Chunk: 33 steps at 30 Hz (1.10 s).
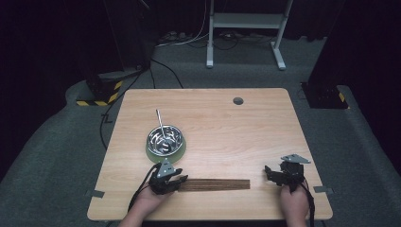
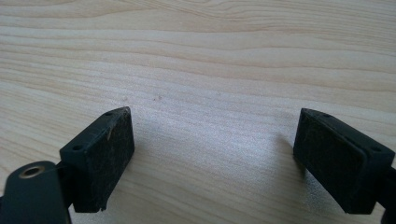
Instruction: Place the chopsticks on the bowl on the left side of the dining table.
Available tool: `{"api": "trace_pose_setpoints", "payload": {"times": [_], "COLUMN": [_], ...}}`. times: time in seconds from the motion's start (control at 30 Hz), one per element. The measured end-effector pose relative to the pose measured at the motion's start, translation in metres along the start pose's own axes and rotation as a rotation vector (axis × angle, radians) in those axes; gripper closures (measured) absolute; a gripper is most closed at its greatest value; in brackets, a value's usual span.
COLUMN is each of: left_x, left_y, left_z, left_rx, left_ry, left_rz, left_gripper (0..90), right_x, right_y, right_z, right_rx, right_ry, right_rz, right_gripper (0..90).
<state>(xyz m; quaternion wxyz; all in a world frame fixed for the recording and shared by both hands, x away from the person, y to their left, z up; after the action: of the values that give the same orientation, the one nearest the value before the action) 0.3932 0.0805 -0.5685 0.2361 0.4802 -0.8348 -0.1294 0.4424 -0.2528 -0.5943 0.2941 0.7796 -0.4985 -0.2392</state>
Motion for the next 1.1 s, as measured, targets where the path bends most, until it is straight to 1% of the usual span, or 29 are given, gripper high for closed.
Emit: {"api": "trace_pose_setpoints", "payload": {"times": [0.13, 0.2, 0.33, 0.37, 0.4, 0.47, 0.57, 0.6, 0.63, 0.67, 0.7, 0.73, 0.77, 0.8, 0.83, 0.9, 0.97, 1.03, 1.07, 1.1], "left_x": [0.002, 0.0029, 0.0035, 0.004, 0.0031, 0.0031, 0.0025, 0.0034, 0.0034, 0.0017, 0.0022, 0.0022, 0.001, 0.0011, 0.0, 0.0003, 0.0014, 0.002, 0.002, 0.0021], "left_y": [-0.0008, -0.0019, -0.0024, -0.0028, -0.0029, -0.003, -0.004, -0.0048, -0.0048, -0.005, -0.0058, -0.0058, -0.0061, -0.0067, -0.0065, -0.0067, -0.0072, -0.0072, -0.0072, -0.0074], "left_z": [0.0006, 0.0003, 0.0014, 0.0011, 0.0017, 0.0017, 0.0029, 0.0023, 0.0023, 0.0037, 0.003, 0.003, 0.0037, 0.0035, 0.0043, 0.0042, 0.004, 0.0042, 0.0044, 0.0047], "left_rx": [0.0, 0.005, 0.001, 0.004, -0.001, -0.001, -0.007, -0.001, -0.001, -0.011, -0.005, -0.005, -0.011, -0.007, -0.013, -0.012, -0.006, -0.007, -0.008, -0.007], "left_ry": [-0.001, 0.011, 0.004, 0.013, 0.006, 0.007, -0.007, 0.002, 0.002, -0.013, -0.003, -0.003, -0.007, -0.008, -0.019, -0.02, -0.012, -0.016, -0.017, -0.02], "left_rz": [0.008, 0.007, 0.008, 0.006, 0.003, 0.003, 0.0, 0.0, 0.0, -0.009, -0.012, -0.012, -0.022, -0.022, -0.027, -0.026, -0.029, -0.024, -0.024, -0.025], "left_gripper": [61.8, 61.7, 61.8, 61.8, 61.8, 62.0, 62.0, 62.1, 62.6, 62.8, 62.9, 63.2, 63.7, 64.1, 64.6, 65.8, 67.5, 68.6, 69.1, 69.9], "right_x": [0.0, 0.0001, 0.0001, 0.0002, 0.0001, 0.0001, 0.0004, 0.0001, 0.0003, 0.0002, -0.0001, -0.0003, 0.0005, 0.0004, -0.0001, -0.0008, -0.0007, -0.0008, -0.0002, -0.0002], "right_y": [0.0, 0.0, 0.0, 0.0, 0.0001, 0.0, 0.0, 0.0001, 0.0, 0.0, 0.0002, 0.0012, 0.0, 0.0002, 0.0013, 0.0014, 0.0014, 0.0014, 0.0002, 0.0002], "right_z": [0.0, -0.0001, -0.0001, -0.0001, 0.0, -0.0001, -0.0003, -0.0001, -0.0003, -0.0002, 0.0, 0.0008, -0.0004, -0.0002, 0.0008, 0.0011, 0.001, 0.001, -0.0002, -0.0001], "right_rx": [0.0, 0.001, 0.001, 0.001, 0.0, 0.001, 0.003, 0.001, 0.002, 0.002, -0.001, -0.013, 0.003, 0.001, -0.013, -0.015, -0.014, -0.014, 0.003, 0.003], "right_ry": [0.0, 0.002, 0.002, 0.002, 0.002, 0.002, 0.004, 0.002, 0.004, 0.004, 0.002, 0.005, 0.005, 0.006, 0.006, 0.001, 0.002, 0.002, 0.003, 0.003], "right_rz": [0.0, 0.0, 0.001, 0.001, 0.0, 0.001, 0.002, 0.001, 0.001, 0.001, -0.001, -0.008, 0.003, 0.002, -0.007, -0.01, -0.009, -0.009, 0.001, 0.001], "right_gripper": [12.3, 12.3, 12.3, 12.3, 12.3, 12.3, 12.4, 12.4, 12.4, 12.4, 12.5, 12.4, 12.5, 12.5, 12.6, 12.6, 12.7, 12.8, 13.0, 13.0]}}
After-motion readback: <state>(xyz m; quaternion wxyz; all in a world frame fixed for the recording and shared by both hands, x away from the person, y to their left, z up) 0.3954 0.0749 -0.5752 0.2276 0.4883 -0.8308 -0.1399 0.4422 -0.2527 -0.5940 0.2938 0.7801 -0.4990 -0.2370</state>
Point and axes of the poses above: each handheld gripper's, and its own axes: y roughly backward along the jaws, z roughly out of its underside, x roughly to its right, the point moved 10 cm from there along -y, roughly forward along the jaws, and after that the axes turned 8 degrees about -z, right-handed, at the moved point
